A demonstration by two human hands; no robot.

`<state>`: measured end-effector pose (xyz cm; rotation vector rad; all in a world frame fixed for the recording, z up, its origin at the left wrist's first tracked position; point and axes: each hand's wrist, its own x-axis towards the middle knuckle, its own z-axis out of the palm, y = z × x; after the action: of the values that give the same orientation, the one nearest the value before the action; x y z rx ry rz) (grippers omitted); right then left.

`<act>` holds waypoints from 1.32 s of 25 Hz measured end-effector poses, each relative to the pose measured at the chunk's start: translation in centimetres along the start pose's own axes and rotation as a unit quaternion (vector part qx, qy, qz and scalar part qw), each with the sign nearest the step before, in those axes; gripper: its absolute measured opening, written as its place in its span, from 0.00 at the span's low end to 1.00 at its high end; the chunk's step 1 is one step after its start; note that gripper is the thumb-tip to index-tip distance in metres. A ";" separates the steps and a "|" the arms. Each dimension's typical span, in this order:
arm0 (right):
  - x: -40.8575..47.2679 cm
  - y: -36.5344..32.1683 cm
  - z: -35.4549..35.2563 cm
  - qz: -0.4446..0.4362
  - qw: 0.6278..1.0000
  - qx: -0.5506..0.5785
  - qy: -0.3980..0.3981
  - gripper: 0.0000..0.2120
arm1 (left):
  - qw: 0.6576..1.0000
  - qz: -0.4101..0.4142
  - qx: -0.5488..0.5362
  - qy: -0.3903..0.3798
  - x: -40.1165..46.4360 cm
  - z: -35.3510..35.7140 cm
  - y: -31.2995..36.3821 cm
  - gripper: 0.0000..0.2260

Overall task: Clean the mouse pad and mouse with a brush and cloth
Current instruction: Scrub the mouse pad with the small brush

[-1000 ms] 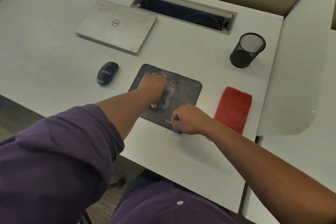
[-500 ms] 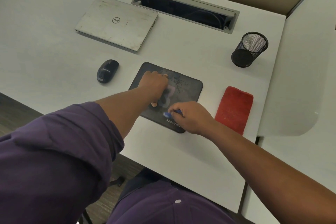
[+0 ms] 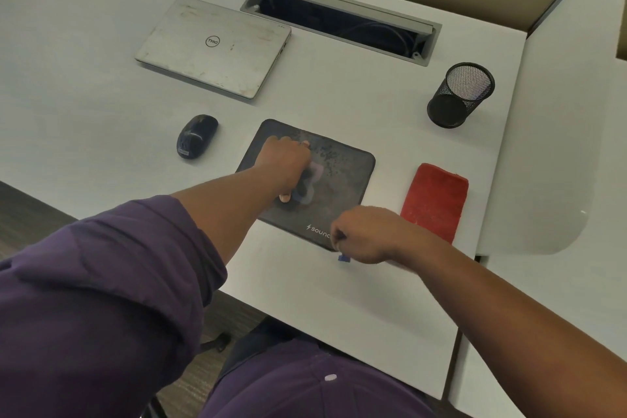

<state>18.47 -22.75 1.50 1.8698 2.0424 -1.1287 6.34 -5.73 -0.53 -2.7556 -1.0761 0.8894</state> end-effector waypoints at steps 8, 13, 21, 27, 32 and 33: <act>2.9 7.1 -3.1 0.124 0.930 0.071 0.338 0.13 | 1.000 -0.005 -0.012 0.001 -0.1 -0.1 0.2 0.47; 2.5 6.6 -2.5 0.145 0.965 -0.019 0.218 0.10 | 1.000 -0.006 -0.015 -0.002 0.1 0.2 0.2 0.47; -0.9 -2.6 2.9 0.001 0.987 0.154 0.048 0.08 | 1.000 0.017 -0.007 -0.008 0.3 0.5 -0.3 0.50; 0.0 -2.4 1.5 0.046 0.970 0.155 0.181 0.08 | 0.993 0.082 0.027 0.077 -3.3 1.5 -1.4 0.29; 1.9 -4.0 1.1 0.041 0.963 0.205 0.172 0.06 | 0.979 0.068 -0.079 0.176 -8.4 5.4 -5.5 0.19; 2.5 -4.8 0.8 0.032 0.956 0.229 0.182 0.06 | 0.975 0.054 -0.108 0.186 -9.4 6.1 -6.8 0.18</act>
<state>13.33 -20.93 1.50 2.5102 1.9944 -1.4259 -6.60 -7.49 0.69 -3.0091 -1.0103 0.2501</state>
